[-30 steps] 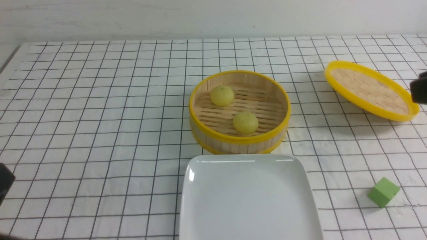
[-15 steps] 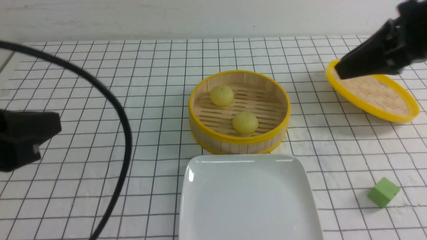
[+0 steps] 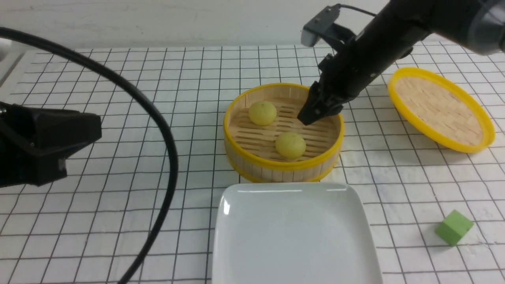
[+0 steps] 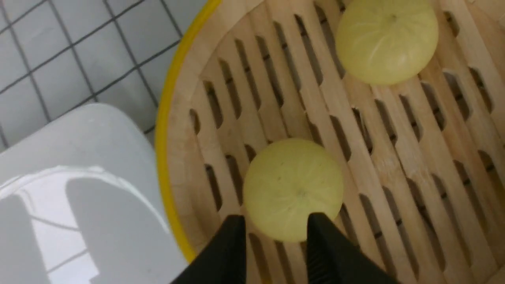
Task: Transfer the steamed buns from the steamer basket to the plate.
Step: Use the right arm to grab the steamed stuffed bun that is closest to it
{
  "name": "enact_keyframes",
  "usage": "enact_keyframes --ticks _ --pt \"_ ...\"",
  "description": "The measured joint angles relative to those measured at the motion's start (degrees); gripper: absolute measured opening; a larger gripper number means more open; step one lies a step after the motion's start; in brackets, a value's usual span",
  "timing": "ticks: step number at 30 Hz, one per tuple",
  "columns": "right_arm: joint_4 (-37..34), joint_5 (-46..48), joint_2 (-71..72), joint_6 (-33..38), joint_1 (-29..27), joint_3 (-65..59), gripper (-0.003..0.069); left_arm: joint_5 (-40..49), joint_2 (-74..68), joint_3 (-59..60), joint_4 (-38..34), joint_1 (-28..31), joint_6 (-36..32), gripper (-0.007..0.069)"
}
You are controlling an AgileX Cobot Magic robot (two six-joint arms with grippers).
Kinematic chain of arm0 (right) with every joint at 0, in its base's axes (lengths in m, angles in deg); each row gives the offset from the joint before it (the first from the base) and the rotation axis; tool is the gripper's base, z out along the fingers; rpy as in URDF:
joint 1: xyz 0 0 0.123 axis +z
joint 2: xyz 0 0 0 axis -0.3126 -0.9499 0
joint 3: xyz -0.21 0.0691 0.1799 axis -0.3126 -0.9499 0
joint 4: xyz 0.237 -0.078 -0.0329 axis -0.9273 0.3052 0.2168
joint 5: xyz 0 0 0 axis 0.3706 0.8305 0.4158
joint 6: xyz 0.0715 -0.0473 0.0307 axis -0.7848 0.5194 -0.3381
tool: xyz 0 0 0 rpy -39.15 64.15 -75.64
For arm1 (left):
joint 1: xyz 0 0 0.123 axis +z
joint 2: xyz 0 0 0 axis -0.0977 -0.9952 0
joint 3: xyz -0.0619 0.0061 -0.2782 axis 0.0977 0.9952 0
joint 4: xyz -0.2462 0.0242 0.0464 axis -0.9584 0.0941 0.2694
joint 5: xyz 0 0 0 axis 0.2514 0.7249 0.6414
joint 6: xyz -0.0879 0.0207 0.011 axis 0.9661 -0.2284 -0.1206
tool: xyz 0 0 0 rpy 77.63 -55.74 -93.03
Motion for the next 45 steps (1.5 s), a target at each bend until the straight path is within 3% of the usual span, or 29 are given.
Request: enact_keyframes --ticks 11,21,25,34,45 --pt "0.6 -2.34 -4.42 1.03 0.53 0.53 0.0358 0.47 0.0 0.0 0.19 0.0 -0.05 0.0244" --pt "0.4 -2.54 -6.12 1.03 2.62 0.71 0.0363 1.19 0.0 0.0 0.8 0.0 -0.05 0.0244" --pt "0.47 -2.65 -6.95 1.03 2.74 0.75 0.0313 1.29 0.0 0.0 1.07 0.0 -0.05 0.0244" --pt "3.55 -2.71 -7.01 -1.07 2.74 0.75 0.0006 2.48 0.0 0.0 1.12 0.0 -0.05 0.0244" --pt "7.93 -4.0 -7.26 -3.96 2.74 1.76 -0.0001 2.75 0.0 0.0 1.58 0.0 -0.05 0.0244"
